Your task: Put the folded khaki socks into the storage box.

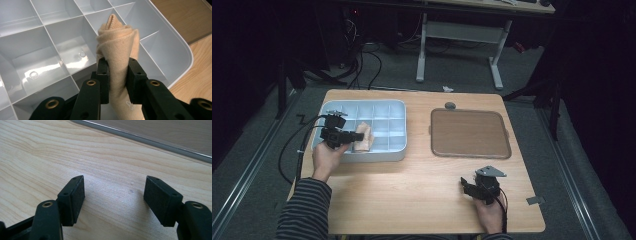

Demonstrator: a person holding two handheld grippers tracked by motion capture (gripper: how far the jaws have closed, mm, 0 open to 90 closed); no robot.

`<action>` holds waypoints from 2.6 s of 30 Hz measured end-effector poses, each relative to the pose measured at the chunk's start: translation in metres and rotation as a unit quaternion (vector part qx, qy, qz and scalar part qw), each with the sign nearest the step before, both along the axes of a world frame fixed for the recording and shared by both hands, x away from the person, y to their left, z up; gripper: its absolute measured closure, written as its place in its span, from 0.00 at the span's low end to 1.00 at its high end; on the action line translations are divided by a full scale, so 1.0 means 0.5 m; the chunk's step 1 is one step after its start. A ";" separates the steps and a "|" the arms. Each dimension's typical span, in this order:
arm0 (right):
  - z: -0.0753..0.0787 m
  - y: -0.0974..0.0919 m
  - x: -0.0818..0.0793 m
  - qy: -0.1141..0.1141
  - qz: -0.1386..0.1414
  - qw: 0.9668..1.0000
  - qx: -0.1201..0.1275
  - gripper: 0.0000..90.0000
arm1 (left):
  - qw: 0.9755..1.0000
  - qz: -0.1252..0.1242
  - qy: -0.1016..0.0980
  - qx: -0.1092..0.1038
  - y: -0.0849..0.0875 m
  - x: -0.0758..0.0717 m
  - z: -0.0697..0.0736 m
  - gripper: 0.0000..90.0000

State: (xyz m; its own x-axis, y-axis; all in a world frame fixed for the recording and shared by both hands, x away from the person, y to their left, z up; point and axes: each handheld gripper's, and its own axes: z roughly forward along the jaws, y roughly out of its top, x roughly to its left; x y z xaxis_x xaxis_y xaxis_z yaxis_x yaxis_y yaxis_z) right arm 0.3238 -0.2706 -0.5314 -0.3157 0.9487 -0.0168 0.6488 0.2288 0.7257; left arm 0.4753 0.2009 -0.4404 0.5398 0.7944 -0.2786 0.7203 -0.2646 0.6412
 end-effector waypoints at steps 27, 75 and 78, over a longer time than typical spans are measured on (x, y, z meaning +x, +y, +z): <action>0.000 0.000 0.000 0.000 0.000 1.000 0.001 0.37 | 0.999 0.002 0.034 0.013 0.004 0.009 -0.040 0.83; 0.000 0.000 0.000 0.000 0.000 1.000 0.001 0.37 | 0.997 -0.011 0.051 0.062 -0.016 0.017 -0.072 0.83; 0.000 0.000 0.000 0.000 0.000 1.000 0.001 0.37 | 0.997 -0.011 0.048 0.060 -0.016 0.016 -0.072 0.82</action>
State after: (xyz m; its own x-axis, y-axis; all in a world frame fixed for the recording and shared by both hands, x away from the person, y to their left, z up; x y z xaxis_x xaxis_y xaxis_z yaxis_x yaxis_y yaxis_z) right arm 0.3236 -0.2706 -0.5314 -0.3163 0.9485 -0.0149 0.6488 0.2278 0.7260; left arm 0.4831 0.1929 -0.4764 0.5332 0.8130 -0.2340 0.7702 -0.3521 0.5318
